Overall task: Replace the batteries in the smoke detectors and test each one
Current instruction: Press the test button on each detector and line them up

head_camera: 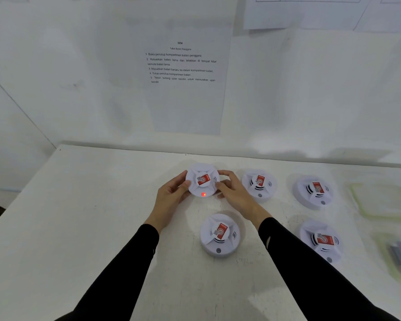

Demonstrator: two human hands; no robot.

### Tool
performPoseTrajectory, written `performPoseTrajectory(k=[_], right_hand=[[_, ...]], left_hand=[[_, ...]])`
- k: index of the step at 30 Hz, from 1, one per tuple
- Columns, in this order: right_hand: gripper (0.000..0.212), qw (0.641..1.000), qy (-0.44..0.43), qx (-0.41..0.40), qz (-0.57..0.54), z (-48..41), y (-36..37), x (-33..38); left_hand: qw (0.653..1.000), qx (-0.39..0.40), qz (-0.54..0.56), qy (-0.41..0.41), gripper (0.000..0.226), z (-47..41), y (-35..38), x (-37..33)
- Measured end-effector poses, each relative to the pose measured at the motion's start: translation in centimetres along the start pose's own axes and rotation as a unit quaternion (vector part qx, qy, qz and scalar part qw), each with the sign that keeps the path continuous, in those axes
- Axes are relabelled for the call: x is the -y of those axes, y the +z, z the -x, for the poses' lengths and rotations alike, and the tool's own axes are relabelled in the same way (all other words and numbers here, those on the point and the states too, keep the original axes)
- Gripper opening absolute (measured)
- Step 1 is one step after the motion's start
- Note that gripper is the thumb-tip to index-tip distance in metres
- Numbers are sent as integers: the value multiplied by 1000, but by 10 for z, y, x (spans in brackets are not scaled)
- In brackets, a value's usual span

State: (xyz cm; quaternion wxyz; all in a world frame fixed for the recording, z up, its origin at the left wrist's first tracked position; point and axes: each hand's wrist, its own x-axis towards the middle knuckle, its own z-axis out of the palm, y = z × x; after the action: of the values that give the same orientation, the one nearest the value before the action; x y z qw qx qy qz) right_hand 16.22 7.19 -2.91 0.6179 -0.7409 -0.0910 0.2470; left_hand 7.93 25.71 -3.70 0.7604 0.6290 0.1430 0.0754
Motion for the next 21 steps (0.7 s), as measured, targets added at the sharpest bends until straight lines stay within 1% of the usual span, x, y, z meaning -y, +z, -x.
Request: performPoseTrajectory(k=[6, 21], right_hand=[[27, 1000, 1, -1, -1, 1, 0, 1], [30, 1000, -8, -6, -1, 3, 1, 2]], left_hand=[[1000, -3, -7, -6, 38, -2, -2, 2], [1000, 2, -8, -2, 33, 0, 0, -1]])
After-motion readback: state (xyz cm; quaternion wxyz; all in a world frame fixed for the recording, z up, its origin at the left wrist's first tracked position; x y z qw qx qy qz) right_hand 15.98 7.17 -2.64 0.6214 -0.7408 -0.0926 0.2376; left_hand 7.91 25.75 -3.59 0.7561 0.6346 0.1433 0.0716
